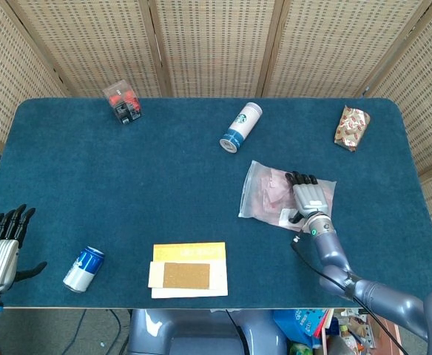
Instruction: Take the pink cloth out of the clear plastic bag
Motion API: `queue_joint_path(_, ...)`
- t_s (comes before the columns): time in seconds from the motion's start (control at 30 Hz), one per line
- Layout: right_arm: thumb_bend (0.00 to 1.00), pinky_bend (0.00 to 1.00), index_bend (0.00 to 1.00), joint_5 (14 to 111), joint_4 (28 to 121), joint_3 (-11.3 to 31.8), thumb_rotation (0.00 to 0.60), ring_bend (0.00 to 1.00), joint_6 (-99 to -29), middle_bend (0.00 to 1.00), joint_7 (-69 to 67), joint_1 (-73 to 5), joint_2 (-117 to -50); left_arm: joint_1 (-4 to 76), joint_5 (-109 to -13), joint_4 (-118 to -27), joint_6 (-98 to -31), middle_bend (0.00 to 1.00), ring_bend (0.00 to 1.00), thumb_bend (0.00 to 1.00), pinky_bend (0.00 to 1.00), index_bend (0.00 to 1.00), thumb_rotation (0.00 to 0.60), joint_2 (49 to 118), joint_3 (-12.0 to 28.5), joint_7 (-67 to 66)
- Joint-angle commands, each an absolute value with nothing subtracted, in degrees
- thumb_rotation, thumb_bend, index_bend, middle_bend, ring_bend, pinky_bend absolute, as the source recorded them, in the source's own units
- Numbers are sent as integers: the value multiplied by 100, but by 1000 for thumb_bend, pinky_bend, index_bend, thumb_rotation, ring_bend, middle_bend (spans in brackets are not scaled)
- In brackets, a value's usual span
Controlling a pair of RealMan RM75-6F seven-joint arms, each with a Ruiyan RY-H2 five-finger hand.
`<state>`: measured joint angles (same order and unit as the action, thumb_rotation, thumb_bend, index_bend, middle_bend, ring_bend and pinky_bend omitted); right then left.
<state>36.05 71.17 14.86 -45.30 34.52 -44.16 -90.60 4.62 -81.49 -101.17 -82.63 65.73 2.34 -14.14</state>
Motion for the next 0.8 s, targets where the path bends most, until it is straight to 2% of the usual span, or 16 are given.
queue_joint_path(0.03, 55, 386, 168, 3719, 7005, 1462, 600, 312, -4602, 287, 3361, -4454, -9135, 470, -8132, -10111, -8256, 0, 0, 13, 0, 0, 600, 6580, 239, -1418)
queue_joint_path(0.07, 117, 446, 234, 3768, 6971, 1452, 600, 369, -4623, 342, 3329, -4456, -9153, 472, -8120, -10106, -8249, 0, 0, 14, 0, 0, 600, 6583, 240, -1415)
queue_joint_path(0.13, 405, 568, 415, 3820, 6930, 1427, 600, 515, -4631, 493, 3293, -4463, -9166, 480, -8098, -10101, -8234, 0, 0, 13, 0, 0, 600, 6585, 245, -1415)
queue_joint_path(0.23, 729, 663, 571, 4019, 6945, 1373, 600, 628, -4687, 617, 3222, -4463, -9139, 488, -8081, -10095, -8225, 0, 0, 16, 0, 0, 600, 6591, 249, -1419)
queue_joint_path(0.33, 897, 684, 618, 4447, 7105, 1292, 600, 656, -4686, 650, 3014, -4423, -9003, 504, -8050, -10081, -8194, 0, 0, 18, 0, 0, 600, 6604, 250, -1430)
queue_joint_path(0.5, 999, 684, 627, 5362, 7515, 1273, 600, 662, -4803, 658, 2414, -4340, -8726, 542, -7992, -10051, -8131, 0, 0, 25, 0, 0, 600, 6643, 266, -1428)
queue_joint_path(0.8, 1000, 684, 634, 7208, 8082, 1285, 600, 666, -4989, 660, 1118, -4473, -8370, 711, -7854, -10005, -7921, 0, 0, 31, 0, 0, 600, 6587, 396, -1300)
